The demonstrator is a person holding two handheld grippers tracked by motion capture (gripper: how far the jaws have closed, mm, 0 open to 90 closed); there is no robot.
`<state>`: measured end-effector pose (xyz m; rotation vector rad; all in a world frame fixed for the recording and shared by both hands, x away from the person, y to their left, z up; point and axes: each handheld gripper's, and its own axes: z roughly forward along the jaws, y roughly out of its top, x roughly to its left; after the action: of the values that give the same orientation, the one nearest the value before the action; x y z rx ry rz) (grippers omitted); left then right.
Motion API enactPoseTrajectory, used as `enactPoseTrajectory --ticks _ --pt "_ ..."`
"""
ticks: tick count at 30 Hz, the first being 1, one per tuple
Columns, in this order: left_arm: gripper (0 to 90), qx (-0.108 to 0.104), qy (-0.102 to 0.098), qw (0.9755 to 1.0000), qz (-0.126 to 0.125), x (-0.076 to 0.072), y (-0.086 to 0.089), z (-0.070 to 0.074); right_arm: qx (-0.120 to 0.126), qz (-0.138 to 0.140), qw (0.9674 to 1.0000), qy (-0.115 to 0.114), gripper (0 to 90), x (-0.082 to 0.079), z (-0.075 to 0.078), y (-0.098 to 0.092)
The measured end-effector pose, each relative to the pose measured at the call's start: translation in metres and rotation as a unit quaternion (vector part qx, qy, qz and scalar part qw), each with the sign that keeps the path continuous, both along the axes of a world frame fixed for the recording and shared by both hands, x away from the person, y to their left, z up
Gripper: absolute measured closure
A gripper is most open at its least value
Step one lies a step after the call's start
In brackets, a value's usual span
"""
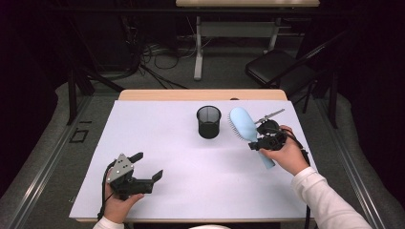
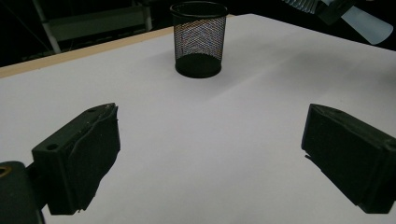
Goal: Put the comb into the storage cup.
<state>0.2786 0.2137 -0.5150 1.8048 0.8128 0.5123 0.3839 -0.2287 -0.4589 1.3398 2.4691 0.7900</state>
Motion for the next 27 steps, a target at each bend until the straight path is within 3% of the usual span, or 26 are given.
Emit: enactPoseTrajectory --ticks 14,18,19,27 --pt "4.7 0.002 0.003 1.0000 -0.001 0.001 0.000 0.000 0.031 0.003 0.9986 -0.042 69.4 -0.009 0.012 0.005" --pt "4.7 -0.001 0.002 1.0000 0.000 0.003 0.001 -0.001 0.046 0.006 0.9972 -0.058 69.4 -0.012 0.015 0.007" --pt "4.7 -0.002 0.004 1.0000 -0.001 0.003 0.001 -0.001 0.052 0.007 0.9961 -0.072 69.4 -0.014 0.017 0.010" --pt "4.7 -0.006 0.011 0.9999 -0.001 0.003 -0.001 -0.003 0.080 0.015 0.9921 -0.095 69.5 -0.019 0.026 0.020"
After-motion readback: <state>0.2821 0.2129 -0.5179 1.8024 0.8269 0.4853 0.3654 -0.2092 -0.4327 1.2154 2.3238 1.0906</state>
